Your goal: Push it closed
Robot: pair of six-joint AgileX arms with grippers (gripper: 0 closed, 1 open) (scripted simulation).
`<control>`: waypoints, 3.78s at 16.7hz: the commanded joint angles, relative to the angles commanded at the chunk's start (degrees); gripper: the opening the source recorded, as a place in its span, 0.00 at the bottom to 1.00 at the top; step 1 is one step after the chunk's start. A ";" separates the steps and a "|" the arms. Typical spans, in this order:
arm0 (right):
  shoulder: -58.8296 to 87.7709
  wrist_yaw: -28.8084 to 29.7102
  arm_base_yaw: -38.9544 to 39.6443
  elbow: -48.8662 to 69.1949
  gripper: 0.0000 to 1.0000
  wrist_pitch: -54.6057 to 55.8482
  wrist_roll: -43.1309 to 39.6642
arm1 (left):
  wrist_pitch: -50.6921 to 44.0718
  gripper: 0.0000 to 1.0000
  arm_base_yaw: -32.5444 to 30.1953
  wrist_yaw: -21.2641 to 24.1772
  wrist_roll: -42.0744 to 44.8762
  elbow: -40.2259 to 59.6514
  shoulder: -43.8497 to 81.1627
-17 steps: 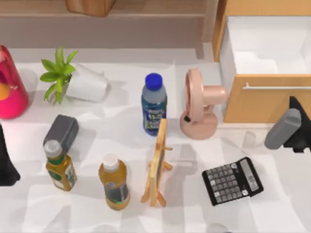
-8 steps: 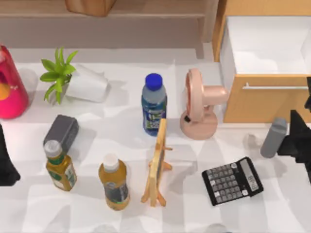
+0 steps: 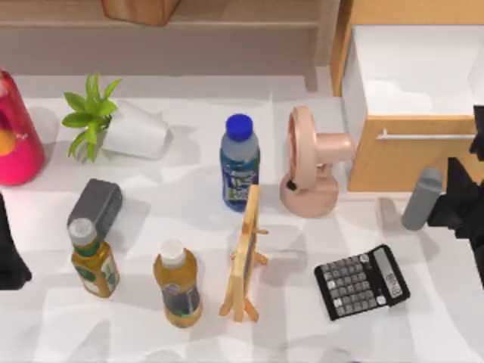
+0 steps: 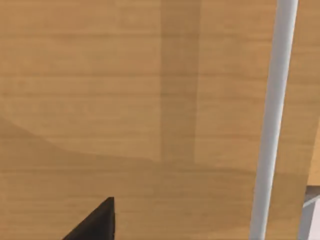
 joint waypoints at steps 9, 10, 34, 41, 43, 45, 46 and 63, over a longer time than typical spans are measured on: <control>0.21 -0.56 -0.57 1.41 0.77 -1.20 0.00 | 0.00 1.00 0.00 0.00 0.00 0.00 0.00; 0.21 -0.56 -0.57 1.41 0.70 -1.20 0.00 | 0.00 1.00 0.00 0.00 0.00 0.00 0.00; 2.19 -2.44 -2.17 7.80 0.00 -5.69 0.08 | 0.00 1.00 0.00 0.00 0.00 0.00 0.00; 4.74 -4.50 -4.51 15.59 0.00 -11.14 0.11 | 0.00 1.00 0.00 0.00 0.00 0.00 0.00; 4.56 -4.37 -4.19 15.31 0.00 -11.16 0.27 | 0.00 1.00 0.00 0.00 0.00 0.00 0.00; 4.69 -4.48 -4.33 16.14 0.00 -11.41 0.25 | 0.00 1.00 0.00 0.00 0.00 0.00 0.00; 4.98 -4.63 -4.50 17.16 0.00 -11.89 0.22 | 0.00 1.00 0.00 0.00 0.00 0.00 0.00; 10.93 -7.10 -6.98 32.15 0.00 -20.88 0.32 | 0.00 1.00 0.00 0.00 0.00 0.00 0.00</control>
